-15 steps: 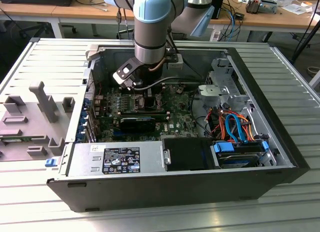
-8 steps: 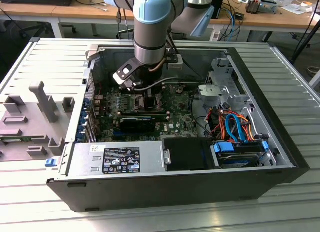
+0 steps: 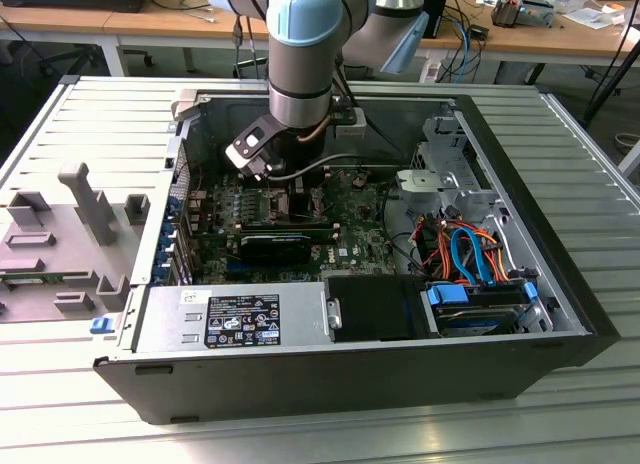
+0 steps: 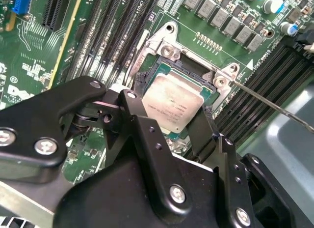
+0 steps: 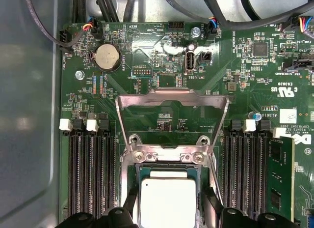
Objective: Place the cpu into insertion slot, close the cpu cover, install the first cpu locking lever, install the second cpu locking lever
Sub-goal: 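Place the cpu into insertion slot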
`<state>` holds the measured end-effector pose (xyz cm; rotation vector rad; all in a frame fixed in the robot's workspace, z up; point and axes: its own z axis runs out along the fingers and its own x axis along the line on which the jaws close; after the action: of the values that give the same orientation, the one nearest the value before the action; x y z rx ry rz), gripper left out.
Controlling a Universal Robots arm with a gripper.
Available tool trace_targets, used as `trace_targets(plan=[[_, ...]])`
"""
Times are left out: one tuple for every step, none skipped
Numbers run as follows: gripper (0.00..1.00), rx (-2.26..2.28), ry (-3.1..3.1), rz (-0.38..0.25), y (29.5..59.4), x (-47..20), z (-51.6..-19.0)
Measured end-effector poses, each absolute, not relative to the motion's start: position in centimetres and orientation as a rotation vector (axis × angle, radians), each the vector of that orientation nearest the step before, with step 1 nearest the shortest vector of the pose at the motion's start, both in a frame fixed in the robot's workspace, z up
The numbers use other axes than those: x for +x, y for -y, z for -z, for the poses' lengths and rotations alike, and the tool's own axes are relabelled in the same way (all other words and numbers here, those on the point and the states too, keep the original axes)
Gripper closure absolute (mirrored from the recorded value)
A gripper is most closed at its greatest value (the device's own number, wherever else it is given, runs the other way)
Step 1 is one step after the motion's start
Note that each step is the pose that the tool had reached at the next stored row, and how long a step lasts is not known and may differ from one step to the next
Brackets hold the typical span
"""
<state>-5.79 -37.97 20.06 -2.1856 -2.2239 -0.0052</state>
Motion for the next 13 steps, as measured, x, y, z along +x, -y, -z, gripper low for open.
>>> trace_targets(plan=[[0.38,-2.185,2.223,0.006,37.97,-5.79,-20.21],[0.38,-2.185,2.223,0.007,37.97,-5.79,-20.37],[0.38,-2.185,2.223,0.008,37.97,-5.78,-20.38],[0.38,-2.184,2.223,0.008,37.96,-5.78,-20.39],[0.38,-2.185,2.223,0.007,37.97,-5.79,-20.45],[0.38,-2.182,2.221,0.013,37.97,-5.78,-20.7],[0.38,-2.18,2.219,0.017,37.97,-5.79,-20.83],[0.38,-2.18,2.218,0.019,37.97,-5.79,-20.86],[0.38,-2.179,2.218,0.02,37.96,-5.79,-20.86],[0.4,-2.179,2.218,0.02,37.97,-5.78,-20.88],[0.46,-2.179,2.218,0.019,37.97,-5.78,-20.89],[0.53,-2.179,2.218,0.019,37.97,-5.78,-20.88],[0.59,-2.179,2.218,0.019,37.97,-5.77,-20.89]])
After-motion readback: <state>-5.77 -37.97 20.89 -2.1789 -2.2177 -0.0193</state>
